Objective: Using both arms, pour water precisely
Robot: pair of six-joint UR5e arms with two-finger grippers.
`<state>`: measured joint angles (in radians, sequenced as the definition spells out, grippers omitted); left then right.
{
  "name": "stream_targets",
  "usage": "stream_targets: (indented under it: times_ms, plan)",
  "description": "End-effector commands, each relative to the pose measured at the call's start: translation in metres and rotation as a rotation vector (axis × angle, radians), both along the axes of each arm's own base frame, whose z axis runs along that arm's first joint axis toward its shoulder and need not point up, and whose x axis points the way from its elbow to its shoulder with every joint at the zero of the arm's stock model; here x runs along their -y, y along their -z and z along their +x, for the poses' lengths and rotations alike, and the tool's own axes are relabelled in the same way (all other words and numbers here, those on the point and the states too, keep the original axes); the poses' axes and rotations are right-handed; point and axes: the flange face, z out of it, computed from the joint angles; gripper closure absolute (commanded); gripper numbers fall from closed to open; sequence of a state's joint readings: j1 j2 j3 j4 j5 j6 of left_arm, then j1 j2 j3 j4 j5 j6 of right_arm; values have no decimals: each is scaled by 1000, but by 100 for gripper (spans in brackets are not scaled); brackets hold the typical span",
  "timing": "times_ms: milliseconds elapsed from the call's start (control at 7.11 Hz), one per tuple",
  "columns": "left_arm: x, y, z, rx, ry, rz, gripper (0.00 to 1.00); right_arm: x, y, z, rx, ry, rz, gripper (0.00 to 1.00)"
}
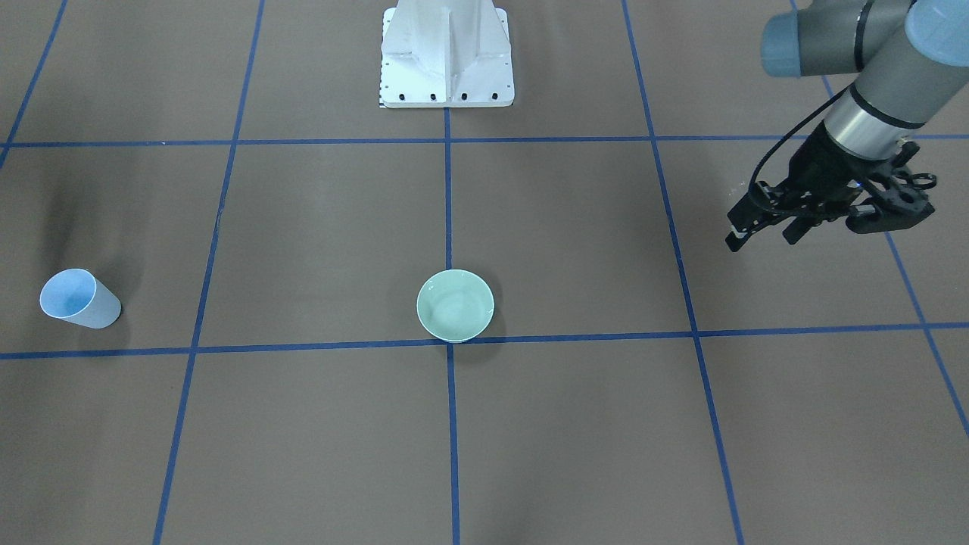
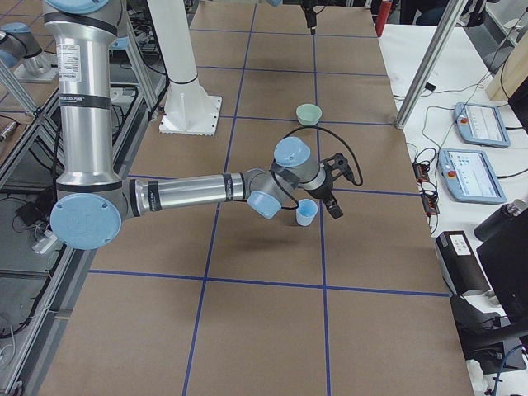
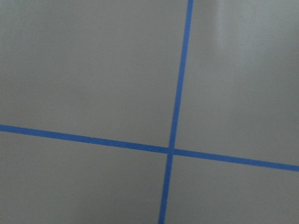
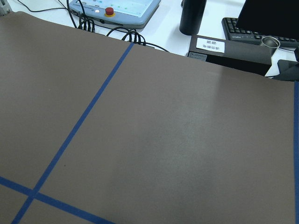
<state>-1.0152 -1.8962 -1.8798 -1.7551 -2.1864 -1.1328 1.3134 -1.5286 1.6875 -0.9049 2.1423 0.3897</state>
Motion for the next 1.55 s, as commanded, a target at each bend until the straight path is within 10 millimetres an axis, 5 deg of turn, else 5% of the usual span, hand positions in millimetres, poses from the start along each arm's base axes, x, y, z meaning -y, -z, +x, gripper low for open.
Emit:
stream_targets:
  times_ms: [0, 281, 563, 985, 1407]
  plan:
    - [-7, 91, 109, -120, 2, -142, 0, 43, 24, 43, -54, 129, -167, 0]
    - [-24, 135, 201, -124, 19, -191, 0, 38, -2, 53, -111, 214, -230, 0]
    - [-34, 133, 274, -77, 39, -170, 0, 7, -47, 60, -142, 240, -274, 0]
    - [-18, 102, 317, -58, 28, -184, 0, -3, -73, 61, -138, 243, -318, 0]
    - [-6, 98, 333, -35, 31, -190, 1, -7, -82, 61, -129, 247, -333, 0]
